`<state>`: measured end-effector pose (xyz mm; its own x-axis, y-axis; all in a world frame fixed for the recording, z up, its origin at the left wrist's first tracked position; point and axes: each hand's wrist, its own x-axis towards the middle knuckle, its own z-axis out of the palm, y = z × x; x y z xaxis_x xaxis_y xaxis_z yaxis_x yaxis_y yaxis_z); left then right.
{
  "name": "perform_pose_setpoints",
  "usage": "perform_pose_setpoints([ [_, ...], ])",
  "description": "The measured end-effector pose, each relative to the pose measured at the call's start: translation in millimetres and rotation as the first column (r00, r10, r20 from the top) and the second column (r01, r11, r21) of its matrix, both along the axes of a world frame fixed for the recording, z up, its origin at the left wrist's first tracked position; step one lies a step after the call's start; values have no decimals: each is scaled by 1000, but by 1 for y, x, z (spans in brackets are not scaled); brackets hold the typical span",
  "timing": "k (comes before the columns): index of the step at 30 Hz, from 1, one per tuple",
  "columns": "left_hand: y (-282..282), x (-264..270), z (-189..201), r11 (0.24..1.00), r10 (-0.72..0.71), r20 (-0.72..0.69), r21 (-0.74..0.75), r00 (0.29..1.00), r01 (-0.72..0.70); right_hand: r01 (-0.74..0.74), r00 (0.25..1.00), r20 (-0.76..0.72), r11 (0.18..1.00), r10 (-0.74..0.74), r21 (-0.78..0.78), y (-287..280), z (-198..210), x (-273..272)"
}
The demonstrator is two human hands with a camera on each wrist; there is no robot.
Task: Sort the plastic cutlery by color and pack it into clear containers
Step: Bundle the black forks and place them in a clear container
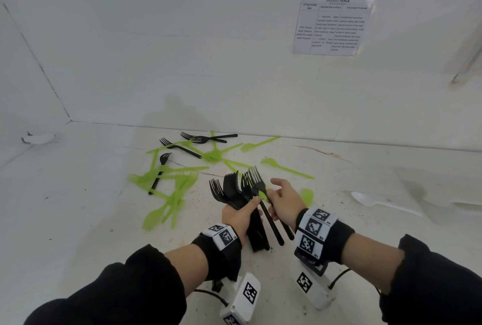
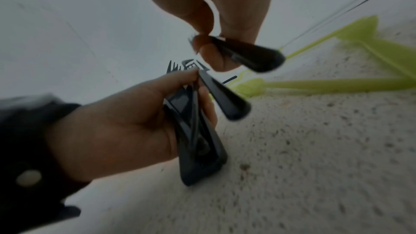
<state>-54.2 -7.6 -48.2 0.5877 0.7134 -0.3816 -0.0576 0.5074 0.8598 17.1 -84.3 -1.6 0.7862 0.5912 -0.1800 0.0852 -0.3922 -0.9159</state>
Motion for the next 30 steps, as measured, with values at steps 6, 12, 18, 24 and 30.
perform_pose_setpoints([
  [6,-4,-2,0,1000,-19,27,-9,999,19,-25,970,235,984,66,-176,-3,-7,-9],
  [12,-2,-3,3,1000,-9,19,0,1000,9,-76,974,200,986,105,-145,-4,-6,-12],
  [18,-4,-4,3,993,-114,51,-23,992,115,3,998,63,998,0,-55,-4,-14,-7],
  [24,-5,-3,5,990,-143,60,-10,988,144,66,995,73,998,-65,-22,-2,-15,-5],
  [30,-11,-3,4,992,-121,24,29,992,121,96,974,210,995,-85,-41,-3,-14,-7],
])
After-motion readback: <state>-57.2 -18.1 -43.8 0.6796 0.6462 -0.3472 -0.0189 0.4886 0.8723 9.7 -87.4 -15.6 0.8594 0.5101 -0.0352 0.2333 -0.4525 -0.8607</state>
